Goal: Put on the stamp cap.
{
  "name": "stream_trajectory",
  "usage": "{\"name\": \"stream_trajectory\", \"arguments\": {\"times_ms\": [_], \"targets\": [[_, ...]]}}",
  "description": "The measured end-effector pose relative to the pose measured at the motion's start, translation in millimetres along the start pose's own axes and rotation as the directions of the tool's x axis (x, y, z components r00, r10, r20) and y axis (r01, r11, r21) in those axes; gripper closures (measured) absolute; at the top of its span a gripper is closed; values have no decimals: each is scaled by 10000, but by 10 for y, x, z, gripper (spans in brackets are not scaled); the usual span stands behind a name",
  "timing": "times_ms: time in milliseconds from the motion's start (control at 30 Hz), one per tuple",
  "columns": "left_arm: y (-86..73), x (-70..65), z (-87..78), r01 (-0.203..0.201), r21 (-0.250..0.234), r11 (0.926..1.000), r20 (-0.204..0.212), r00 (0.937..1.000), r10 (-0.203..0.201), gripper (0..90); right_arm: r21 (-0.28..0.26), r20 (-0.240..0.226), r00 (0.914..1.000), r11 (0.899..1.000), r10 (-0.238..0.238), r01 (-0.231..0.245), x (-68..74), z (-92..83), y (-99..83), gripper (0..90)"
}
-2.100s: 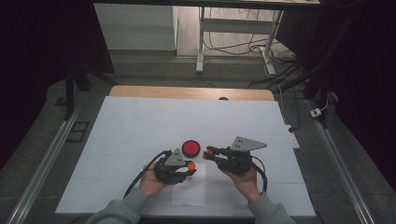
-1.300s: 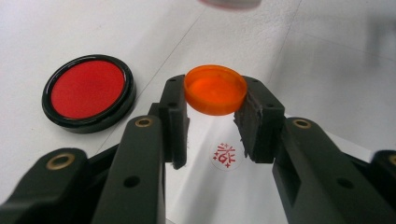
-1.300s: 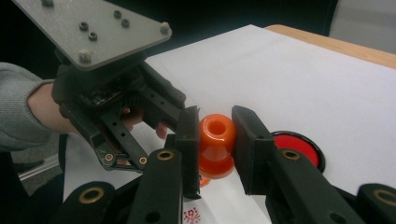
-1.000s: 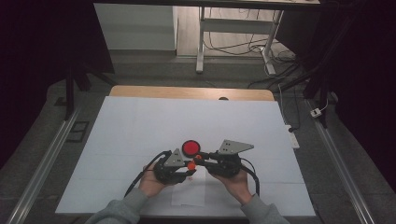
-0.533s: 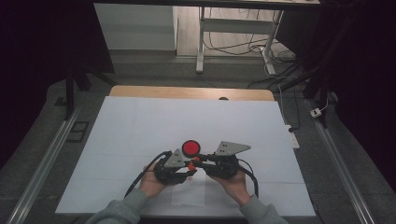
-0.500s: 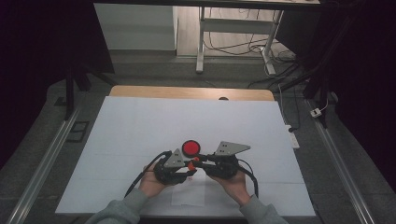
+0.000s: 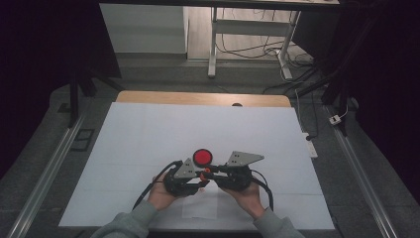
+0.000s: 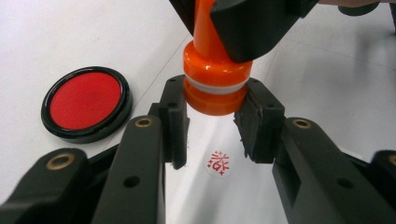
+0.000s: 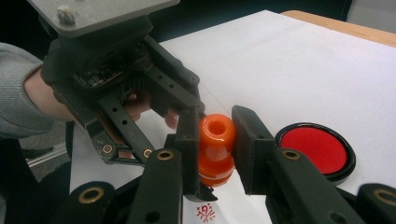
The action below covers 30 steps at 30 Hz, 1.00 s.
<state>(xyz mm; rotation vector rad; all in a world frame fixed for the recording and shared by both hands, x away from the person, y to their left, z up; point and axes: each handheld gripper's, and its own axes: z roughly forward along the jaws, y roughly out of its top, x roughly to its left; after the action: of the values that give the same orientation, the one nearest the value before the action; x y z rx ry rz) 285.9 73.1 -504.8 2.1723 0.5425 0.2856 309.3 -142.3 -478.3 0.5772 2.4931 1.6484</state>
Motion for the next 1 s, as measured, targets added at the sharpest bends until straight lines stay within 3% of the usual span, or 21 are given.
{"name": "stream_trajectory", "arguments": {"times_ms": [1000], "targets": [[15, -9, -36, -79, -207, 9998, -44, 10000, 78, 643, -101, 14, 9999, 9999, -131, 131, 19, 6, -15, 715]]}}
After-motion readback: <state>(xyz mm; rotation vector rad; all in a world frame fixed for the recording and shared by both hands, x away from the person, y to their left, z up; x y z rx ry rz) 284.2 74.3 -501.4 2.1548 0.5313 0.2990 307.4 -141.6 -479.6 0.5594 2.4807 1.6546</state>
